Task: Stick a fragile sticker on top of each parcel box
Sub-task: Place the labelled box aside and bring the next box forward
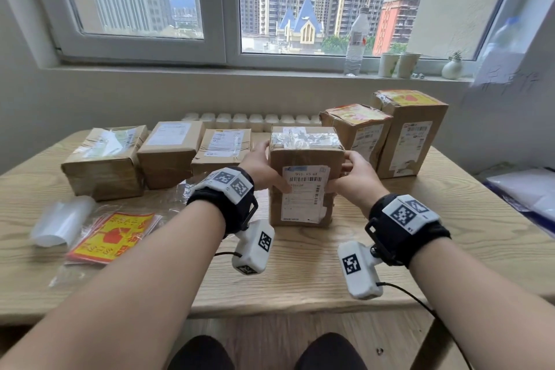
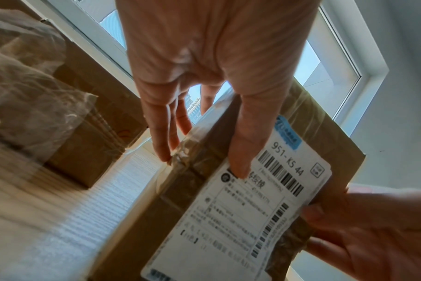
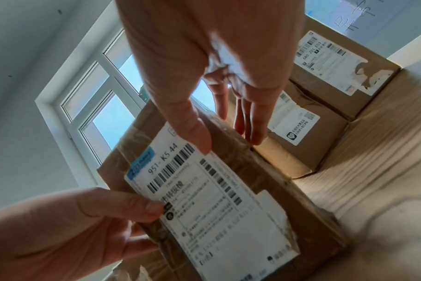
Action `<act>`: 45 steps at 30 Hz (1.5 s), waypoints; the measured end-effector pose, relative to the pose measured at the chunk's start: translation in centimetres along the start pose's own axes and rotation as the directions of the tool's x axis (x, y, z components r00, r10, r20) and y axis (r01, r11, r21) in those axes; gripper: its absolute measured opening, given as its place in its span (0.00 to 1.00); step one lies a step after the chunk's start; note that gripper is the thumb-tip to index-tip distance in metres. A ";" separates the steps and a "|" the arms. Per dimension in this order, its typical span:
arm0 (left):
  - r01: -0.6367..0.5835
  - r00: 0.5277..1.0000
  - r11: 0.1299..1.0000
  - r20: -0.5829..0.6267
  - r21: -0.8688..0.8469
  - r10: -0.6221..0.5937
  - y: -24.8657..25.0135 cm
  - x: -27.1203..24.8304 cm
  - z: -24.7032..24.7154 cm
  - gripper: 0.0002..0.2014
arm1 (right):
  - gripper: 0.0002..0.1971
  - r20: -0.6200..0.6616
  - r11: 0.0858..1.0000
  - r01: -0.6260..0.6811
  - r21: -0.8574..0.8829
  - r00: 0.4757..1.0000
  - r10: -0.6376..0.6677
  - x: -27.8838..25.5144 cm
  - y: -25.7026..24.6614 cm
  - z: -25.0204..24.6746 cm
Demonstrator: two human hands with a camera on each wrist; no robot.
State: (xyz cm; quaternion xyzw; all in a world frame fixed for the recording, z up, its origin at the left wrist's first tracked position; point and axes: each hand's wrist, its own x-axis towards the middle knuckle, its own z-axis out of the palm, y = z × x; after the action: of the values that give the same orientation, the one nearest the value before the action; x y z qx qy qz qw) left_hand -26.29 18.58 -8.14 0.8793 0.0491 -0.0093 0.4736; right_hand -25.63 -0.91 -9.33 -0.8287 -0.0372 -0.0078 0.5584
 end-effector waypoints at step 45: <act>0.160 0.893 0.984 -0.414 -0.076 -0.177 -9.1 -7.1 -14.8 0.13 | 0.08 0.223 0.865 0.476 -0.159 0.871 -0.438 -5.0 -8.0 10.4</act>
State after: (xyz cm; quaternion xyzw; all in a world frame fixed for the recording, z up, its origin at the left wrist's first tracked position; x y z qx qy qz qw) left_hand -34.67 35.30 -7.12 0.8436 0.2259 0.1396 0.4668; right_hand -31.43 11.41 -6.15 -0.8471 -0.2822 -0.0697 0.4449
